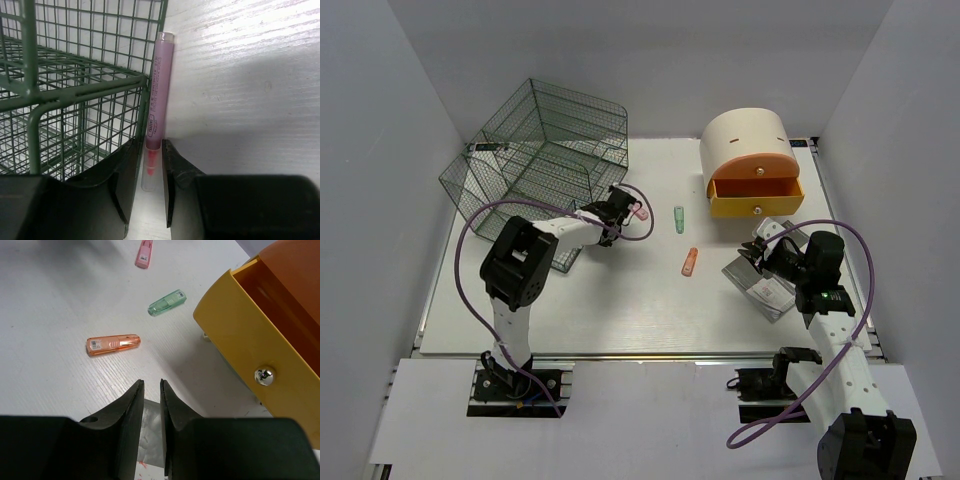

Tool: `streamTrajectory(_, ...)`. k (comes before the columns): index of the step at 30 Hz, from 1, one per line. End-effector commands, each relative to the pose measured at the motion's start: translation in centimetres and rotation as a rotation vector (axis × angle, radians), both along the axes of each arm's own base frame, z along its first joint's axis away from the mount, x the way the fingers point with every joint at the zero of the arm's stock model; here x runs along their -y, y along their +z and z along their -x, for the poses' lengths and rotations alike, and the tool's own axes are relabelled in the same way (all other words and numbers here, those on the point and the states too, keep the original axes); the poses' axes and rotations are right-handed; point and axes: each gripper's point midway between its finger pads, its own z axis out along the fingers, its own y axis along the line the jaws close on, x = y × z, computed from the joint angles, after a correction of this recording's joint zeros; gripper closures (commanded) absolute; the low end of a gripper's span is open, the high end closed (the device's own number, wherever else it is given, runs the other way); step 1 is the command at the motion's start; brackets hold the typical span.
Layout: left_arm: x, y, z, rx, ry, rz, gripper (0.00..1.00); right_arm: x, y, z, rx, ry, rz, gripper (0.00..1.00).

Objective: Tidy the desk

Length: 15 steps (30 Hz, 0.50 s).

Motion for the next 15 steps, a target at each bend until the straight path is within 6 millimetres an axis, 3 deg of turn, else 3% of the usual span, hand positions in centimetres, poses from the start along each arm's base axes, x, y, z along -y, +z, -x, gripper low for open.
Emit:
streamTrajectory(1,0.7,-1.7,2.1,-0.108,-0.039,0.079,0.63,0.1,0.6,-0.3,0.046,0.001,0.008,0.75)
streamTrajectory(15,3.3,-1.7,4.3,-0.214,-0.107,0.229,0.69,0.1,0.8,-0.3,0.050,0.000,0.007,0.75)
